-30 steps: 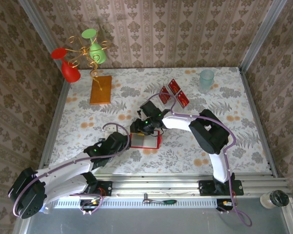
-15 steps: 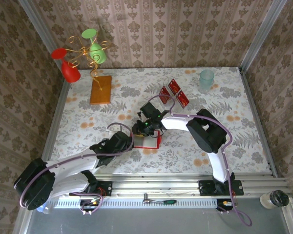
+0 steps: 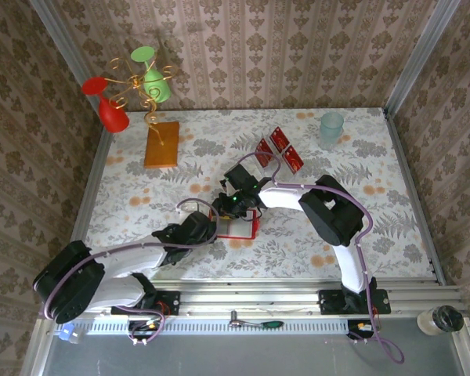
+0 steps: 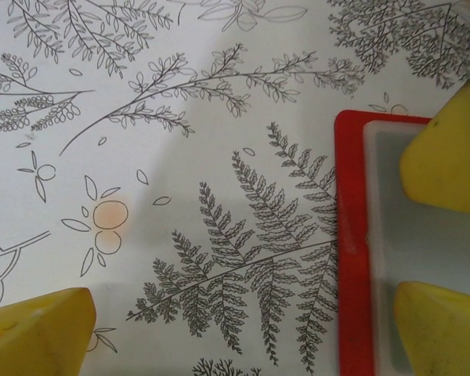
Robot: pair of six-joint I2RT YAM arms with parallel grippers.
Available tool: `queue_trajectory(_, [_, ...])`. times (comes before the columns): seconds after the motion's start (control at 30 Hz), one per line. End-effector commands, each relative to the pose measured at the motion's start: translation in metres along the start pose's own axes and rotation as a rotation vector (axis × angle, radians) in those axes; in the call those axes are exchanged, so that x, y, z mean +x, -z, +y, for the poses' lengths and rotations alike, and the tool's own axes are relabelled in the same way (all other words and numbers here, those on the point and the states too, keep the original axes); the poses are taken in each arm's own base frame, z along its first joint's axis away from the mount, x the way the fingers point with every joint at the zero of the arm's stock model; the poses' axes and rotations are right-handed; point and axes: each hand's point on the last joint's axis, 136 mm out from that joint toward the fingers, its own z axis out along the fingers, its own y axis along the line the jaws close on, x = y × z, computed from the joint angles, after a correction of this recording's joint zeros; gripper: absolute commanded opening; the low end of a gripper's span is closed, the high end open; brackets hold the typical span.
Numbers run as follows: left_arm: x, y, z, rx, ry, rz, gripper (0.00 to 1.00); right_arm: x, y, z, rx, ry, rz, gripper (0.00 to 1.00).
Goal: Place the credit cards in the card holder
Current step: Turn over the card slot at the card holder, then pick up the credit card from the storage box.
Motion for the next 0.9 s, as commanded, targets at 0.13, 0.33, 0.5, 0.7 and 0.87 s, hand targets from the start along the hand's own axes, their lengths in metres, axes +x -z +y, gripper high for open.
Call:
queue_trajectory(0.13, [0.009,-0.003,0.006,-0.038,-0.021,0.015,0.98,-0.02,0.04,0.016,-0.014,0.019,-0.053,0.36])
queue_trajectory(0.33, [0.013,-0.003,0.01,-0.067,-0.022,0.026,0.98,-0.056,0.099,0.007,0.049,0.047,-0.16,0.38])
queue_trajectory(0.5, [0.014,-0.002,0.013,-0.078,-0.013,0.026,0.98,-0.091,0.154,-0.016,0.253,0.13,-0.265,0.4])
queue_trajectory(0.7, [0.015,-0.001,0.014,-0.084,-0.011,0.028,0.98,-0.129,0.2,-0.046,0.53,0.226,-0.322,0.42])
queue_trajectory(0.87, [0.016,-0.001,0.014,-0.085,-0.011,0.03,0.98,-0.16,0.222,-0.06,0.695,0.289,-0.346,0.42])
